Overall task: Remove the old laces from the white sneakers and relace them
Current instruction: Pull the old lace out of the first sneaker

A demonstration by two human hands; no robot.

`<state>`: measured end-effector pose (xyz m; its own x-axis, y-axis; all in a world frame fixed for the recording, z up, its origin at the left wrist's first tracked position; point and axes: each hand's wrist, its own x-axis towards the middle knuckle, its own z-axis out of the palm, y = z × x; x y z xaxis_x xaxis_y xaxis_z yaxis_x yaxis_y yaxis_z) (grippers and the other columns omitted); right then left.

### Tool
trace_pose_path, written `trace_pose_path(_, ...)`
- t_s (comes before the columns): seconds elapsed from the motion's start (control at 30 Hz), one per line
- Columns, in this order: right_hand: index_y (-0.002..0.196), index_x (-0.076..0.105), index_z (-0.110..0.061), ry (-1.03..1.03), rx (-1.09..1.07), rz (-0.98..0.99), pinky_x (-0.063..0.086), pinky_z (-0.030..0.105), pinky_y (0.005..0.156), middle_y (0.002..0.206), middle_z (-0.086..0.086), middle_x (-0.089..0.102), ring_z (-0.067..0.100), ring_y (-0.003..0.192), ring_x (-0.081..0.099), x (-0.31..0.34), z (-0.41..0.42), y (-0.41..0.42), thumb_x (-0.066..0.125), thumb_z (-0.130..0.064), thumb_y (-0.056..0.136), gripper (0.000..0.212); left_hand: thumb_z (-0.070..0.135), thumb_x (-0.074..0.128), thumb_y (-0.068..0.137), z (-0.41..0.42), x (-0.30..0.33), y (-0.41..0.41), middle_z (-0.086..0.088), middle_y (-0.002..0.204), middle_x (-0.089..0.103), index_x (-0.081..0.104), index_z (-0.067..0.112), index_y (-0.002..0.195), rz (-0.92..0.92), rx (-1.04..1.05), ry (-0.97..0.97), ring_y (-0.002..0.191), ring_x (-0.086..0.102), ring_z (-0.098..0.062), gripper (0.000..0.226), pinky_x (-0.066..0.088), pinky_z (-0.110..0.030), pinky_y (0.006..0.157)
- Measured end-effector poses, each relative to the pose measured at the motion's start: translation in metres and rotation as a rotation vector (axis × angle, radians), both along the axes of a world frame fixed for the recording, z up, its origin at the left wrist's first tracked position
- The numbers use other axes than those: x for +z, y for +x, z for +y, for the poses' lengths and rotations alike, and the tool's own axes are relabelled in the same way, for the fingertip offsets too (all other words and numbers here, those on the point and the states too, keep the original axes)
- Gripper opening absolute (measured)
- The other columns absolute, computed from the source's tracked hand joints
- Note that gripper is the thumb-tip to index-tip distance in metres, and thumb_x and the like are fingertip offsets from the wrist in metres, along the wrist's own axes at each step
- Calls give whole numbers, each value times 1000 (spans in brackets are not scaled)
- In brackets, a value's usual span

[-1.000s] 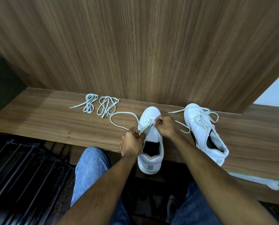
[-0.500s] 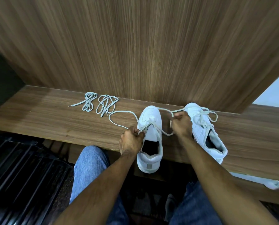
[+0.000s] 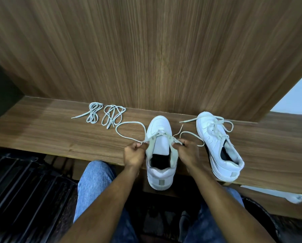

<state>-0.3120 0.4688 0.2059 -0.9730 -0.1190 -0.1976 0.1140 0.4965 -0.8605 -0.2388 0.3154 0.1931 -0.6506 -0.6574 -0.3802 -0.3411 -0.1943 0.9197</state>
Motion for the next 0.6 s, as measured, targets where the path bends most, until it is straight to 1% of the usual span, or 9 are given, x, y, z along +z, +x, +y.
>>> trace_pose_path(0.07,76,74,-14,-105,-45,-65,44,31,65,71,6,69,16,68,59,-1,4,2,69,-18,81,8,18,75,81,-1,-1,0,-10,56,57,54,17,56,18,14,117,43,49,-15,33,41,-21,43)
trace_pose_path(0.13,77,73,-12,-82,-21,-46,42,30,65,69,5,66,15,69,56,-3,4,1,68,-20,81,10,14,74,79,0,3,-2,-10,67,62,56,16,64,33,29,143,51,56,-19,24,47,-24,48)
trace_pose_path(0.17,80,73,-13,-24,3,-11,44,31,68,73,5,69,17,71,59,-2,4,1,67,-23,82,12,17,75,76,-2,4,-4,-8,78,67,58,19,70,11,19,41,64,63,-23,17,53,-30,59)
trace_pose_path(0.2,84,73,-14,51,31,36,46,32,72,76,6,70,20,75,61,-1,3,2,66,-25,83,14,22,73,74,-3,7,-6,-3,90,69,60,23,79,-48,-33,-153,78,65,-25,13,55,-36,71)
trace_pose_path(0.27,87,72,-16,158,67,106,46,33,72,73,5,67,24,77,62,2,3,4,64,-28,83,15,24,65,77,-1,15,-10,4,112,62,60,31,103,-181,-218,-616,99,62,-25,27,52,-40,83)
trace_pose_path(0.33,86,72,-17,194,93,125,42,31,67,68,2,63,24,77,61,6,3,5,63,-26,83,13,18,58,80,5,23,-19,4,125,50,55,33,121,-156,-359,-932,113,52,-24,44,45,-41,91)
trace_pose_path(0.37,87,72,-17,205,100,124,42,30,66,69,2,63,25,78,61,8,3,6,63,-26,84,13,17,57,80,9,26,-25,3,129,47,55,32,124,-145,-412,-1056,118,47,-24,46,40,-40,95)
trace_pose_path(0.5,89,71,-21,230,86,116,48,33,73,81,5,69,30,87,64,8,3,6,62,-34,84,16,31,49,88,16,20,-45,2,131,49,56,29,123,-276,-621,-1413,126,40,-21,36,26,-41,106)
trace_pose_path(0.6,93,71,-26,245,73,90,48,32,75,88,5,70,31,93,64,6,4,5,61,-40,84,19,33,42,94,21,21,-50,0,128,51,53,25,122,-332,-695,-1509,122,46,-25,31,24,-45,110)
